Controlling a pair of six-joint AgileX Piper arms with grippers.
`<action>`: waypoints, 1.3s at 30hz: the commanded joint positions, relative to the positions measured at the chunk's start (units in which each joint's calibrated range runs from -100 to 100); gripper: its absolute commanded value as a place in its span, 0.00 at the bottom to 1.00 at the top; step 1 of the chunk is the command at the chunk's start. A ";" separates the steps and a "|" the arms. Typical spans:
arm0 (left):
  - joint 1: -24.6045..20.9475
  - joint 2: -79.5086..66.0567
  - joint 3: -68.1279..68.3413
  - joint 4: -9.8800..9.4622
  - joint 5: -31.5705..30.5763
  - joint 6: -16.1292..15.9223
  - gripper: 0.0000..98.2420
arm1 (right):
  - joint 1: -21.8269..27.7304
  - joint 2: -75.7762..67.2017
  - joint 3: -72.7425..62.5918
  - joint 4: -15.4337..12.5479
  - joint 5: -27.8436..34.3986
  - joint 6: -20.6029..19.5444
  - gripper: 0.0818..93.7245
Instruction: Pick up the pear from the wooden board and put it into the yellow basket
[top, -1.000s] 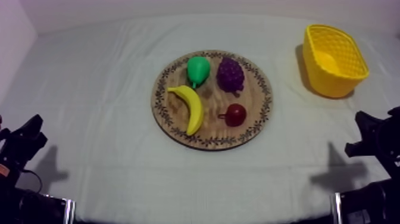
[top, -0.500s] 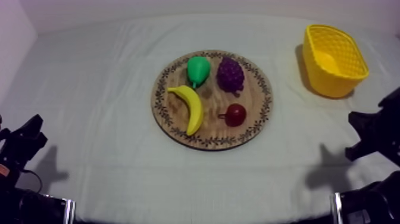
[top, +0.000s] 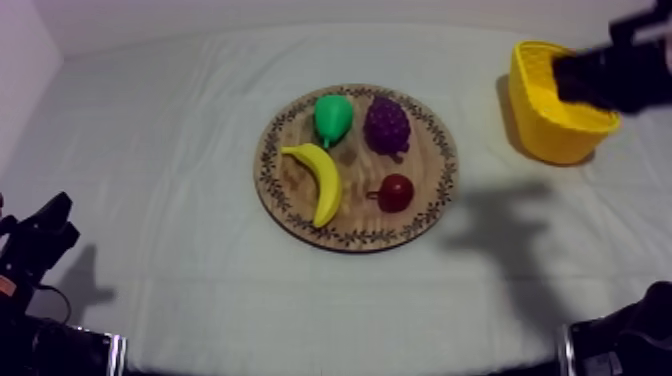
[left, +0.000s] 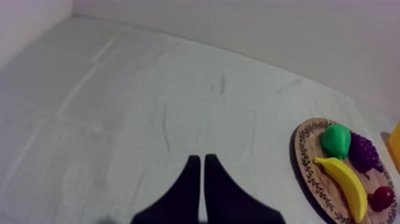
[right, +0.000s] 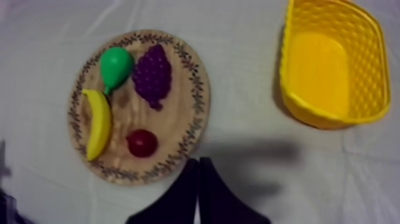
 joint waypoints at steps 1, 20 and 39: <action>0.00 0.02 -0.02 0.01 0.00 0.01 0.00 | -1.08 17.16 -29.88 -0.82 6.77 -0.98 0.00; 0.00 0.02 -0.02 0.01 0.00 0.02 0.00 | -3.63 57.39 -75.11 -7.22 19.88 -3.05 0.02; 0.00 0.02 -0.02 0.01 0.00 0.02 0.00 | -5.69 66.98 -78.59 -7.68 20.39 0.41 0.58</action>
